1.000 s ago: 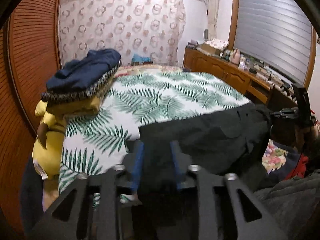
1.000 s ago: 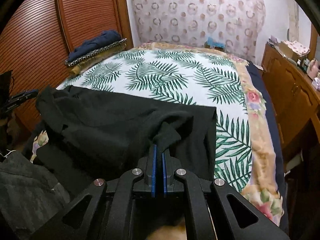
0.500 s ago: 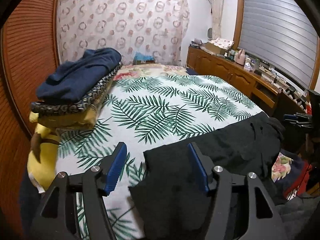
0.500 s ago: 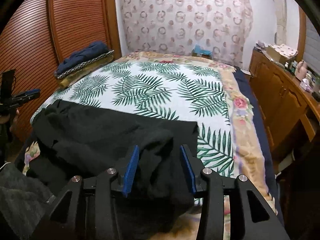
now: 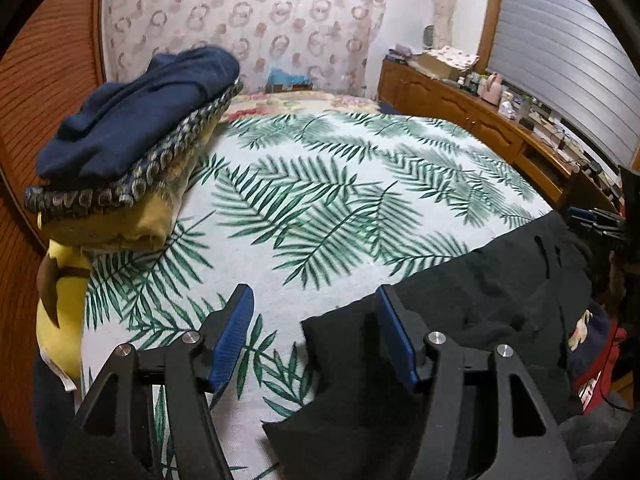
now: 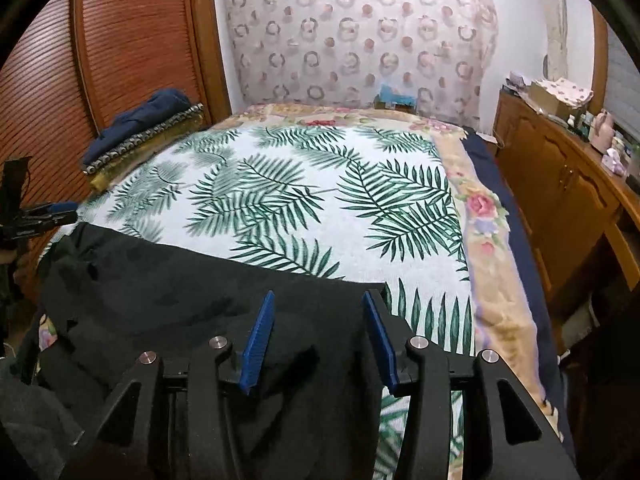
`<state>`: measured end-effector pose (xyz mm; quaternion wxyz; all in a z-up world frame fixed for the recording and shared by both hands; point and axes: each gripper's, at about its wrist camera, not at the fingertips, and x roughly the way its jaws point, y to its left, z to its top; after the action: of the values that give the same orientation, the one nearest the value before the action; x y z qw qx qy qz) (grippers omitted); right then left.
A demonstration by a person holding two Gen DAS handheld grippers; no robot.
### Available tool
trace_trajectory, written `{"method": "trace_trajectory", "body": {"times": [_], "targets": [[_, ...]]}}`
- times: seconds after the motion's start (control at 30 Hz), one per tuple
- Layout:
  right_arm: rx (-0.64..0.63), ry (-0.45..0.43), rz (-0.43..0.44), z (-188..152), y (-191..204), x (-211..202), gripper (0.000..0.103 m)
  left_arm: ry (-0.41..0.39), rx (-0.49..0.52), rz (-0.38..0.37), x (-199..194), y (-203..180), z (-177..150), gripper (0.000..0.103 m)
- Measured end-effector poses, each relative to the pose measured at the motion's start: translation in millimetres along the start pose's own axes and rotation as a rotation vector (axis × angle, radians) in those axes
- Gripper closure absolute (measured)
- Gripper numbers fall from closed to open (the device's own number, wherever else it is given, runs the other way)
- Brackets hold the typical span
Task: Fold small clothes
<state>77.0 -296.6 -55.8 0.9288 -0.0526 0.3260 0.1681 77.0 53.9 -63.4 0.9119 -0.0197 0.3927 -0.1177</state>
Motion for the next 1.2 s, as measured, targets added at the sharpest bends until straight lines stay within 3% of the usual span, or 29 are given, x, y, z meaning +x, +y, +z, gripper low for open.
{"method": "trace_trajectory", "body": {"times": [0.33,0.57,0.67,0.9,1.0,1.03,1.07,1.2], "targets": [[0.018,0.074,-0.014,4.8,-14.3,39.2,0.049,0.059,-0.061,-0.03,16.3,9.6,-19.7,0.039],[0.04,0.068,-0.048,8.4,-23.3,44.8,0.041,0.051,-0.082,-0.062,17.0,12.4,-20.6,0.04],[0.03,0.063,-0.065,9.3,-24.6,45.7,0.038,0.056,-0.075,-0.073,18.1,11.1,-20.0,0.048],[0.027,0.096,-0.039,8.4,-28.8,57.3,0.036,0.071,-0.031,-0.091,20.5,-1.1,-18.8,0.051],[0.032,0.09,-0.031,8.0,-31.0,56.7,0.036,0.074,-0.022,-0.096,20.6,-4.2,-19.2,0.061],[0.027,0.089,-0.031,7.5,-30.8,56.6,0.036,0.075,-0.019,-0.1,20.3,-5.4,-19.5,0.069],[0.024,0.09,-0.03,7.0,-31.1,56.4,0.037,0.077,-0.013,-0.094,20.4,-6.5,-19.8,0.071],[-0.011,0.098,0.015,6.6,-26.4,53.1,0.063,0.089,0.014,-0.086,18.5,-12.2,-16.8,0.077]]}}
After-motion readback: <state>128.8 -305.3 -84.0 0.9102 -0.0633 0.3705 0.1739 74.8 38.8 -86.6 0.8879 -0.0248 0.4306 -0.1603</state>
